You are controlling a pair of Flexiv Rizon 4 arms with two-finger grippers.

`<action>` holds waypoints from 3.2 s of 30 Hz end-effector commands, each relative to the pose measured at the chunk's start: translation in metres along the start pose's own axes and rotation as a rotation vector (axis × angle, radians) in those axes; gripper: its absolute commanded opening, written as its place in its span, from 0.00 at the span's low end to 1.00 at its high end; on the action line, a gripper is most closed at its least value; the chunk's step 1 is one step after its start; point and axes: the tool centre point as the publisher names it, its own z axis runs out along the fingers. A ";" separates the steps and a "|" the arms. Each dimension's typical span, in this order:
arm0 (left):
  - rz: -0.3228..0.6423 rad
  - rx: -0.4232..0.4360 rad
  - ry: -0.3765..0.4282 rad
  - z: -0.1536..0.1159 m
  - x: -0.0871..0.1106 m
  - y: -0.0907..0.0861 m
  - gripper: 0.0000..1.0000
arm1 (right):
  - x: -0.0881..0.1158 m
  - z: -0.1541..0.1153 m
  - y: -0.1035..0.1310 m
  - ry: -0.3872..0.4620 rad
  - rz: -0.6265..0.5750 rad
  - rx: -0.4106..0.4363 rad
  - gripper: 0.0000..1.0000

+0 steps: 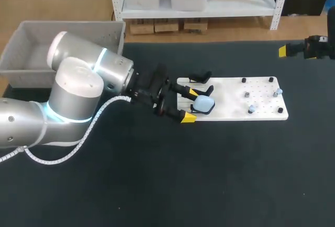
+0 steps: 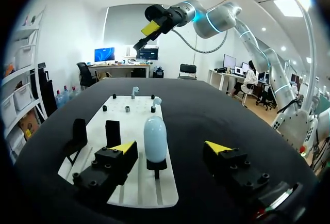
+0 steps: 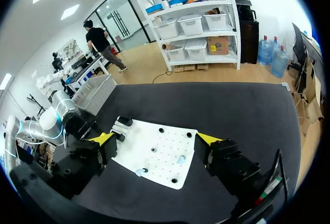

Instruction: Pick up each earbud case from the left stands, insert the matching earbuds, close the lid, and place the case in the box.

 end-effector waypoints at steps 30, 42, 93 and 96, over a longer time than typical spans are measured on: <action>-0.016 -0.023 0.025 0.009 -0.001 0.012 0.50 | 0.000 -0.001 0.000 0.001 0.000 0.001 1.00; -0.017 -0.021 0.032 0.012 -0.001 0.017 0.45 | 0.000 -0.001 0.000 0.001 0.000 0.001 1.00; 0.232 -0.096 -0.342 -0.006 -0.080 -0.005 0.00 | 0.000 -0.001 0.000 0.001 0.000 0.001 1.00; 0.229 -0.096 -0.370 -0.007 -0.080 -0.004 0.00 | 0.000 -0.001 0.000 0.001 0.000 0.001 1.00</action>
